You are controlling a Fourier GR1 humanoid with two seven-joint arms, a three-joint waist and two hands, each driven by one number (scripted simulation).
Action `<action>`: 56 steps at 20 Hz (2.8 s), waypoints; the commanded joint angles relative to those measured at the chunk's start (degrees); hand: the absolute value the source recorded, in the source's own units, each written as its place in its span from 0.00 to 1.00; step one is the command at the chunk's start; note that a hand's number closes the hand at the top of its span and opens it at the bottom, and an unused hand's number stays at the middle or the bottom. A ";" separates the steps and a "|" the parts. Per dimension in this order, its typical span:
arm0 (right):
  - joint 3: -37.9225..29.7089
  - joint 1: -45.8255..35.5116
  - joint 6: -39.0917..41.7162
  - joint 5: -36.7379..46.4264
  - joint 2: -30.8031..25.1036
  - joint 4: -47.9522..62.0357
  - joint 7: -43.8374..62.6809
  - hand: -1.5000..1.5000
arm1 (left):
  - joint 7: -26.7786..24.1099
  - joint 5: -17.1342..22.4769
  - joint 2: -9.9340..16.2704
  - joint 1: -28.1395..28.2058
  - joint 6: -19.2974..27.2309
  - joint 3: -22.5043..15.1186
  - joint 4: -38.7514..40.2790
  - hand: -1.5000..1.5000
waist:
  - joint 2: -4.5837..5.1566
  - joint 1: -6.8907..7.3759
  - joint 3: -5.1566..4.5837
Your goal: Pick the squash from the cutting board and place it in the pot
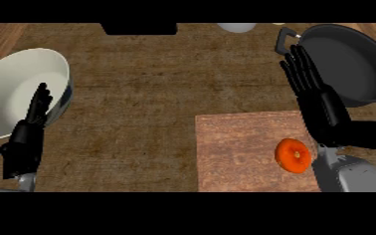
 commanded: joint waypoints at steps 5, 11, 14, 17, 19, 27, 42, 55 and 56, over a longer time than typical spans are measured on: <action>5.87 1.26 16.42 -11.42 -0.44 1.14 3.64 0.00 | 11.22 7.90 -4.95 -6.34 -5.64 -2.36 -5.98 0.50 | 0.58 0.54 0.52; -1.91 9.27 7.67 12.94 -13.31 -4.60 -17.38 0.00 | 15.18 10.66 -8.30 -6.89 -4.91 -3.39 -5.93 0.50 | -0.05 -2.81 0.60; -5.06 18.39 11.69 12.70 -16.71 -5.88 -31.52 0.00 | 14.89 11.14 -8.46 -5.37 -5.68 -3.45 -7.32 0.50 | 0.09 -1.69 0.56; -10.79 23.94 14.81 11.66 -23.21 -11.92 -29.04 0.00 | 18.75 9.14 -10.32 -7.19 -2.90 -5.51 -8.71 0.50 | 0.09 -1.47 0.42; -14.82 23.80 15.38 13.85 -28.15 -12.13 -26.09 0.00 | 21.10 11.16 -8.62 -8.33 -4.41 -3.76 -9.81 0.50 | 0.04 -1.40 0.38; -21.13 27.58 25.58 14.40 -39.65 -22.52 -12.20 0.00 | 18.93 8.54 -11.03 -7.00 -3.92 -5.34 -9.83 0.50 | 0.32 -0.19 0.27; -12.87 15.95 35.91 13.13 -38.39 -24.20 17.57 0.00 | 25.13 4.45 -14.00 -10.65 -4.36 -5.23 -11.04 0.50 | 0.57 1.09 0.38; -4.55 19.45 38.69 32.48 -26.16 -25.90 19.39 0.00 | 23.22 0.79 -17.62 -12.02 -7.05 -1.72 -6.33 0.50 | 0.48 0.39 0.39; -3.09 15.23 38.36 32.33 -23.90 -23.84 21.00 0.00 | 22.00 2.86 -16.04 -6.49 -9.99 -0.81 -10.12 0.50 | 0.48 0.85 0.38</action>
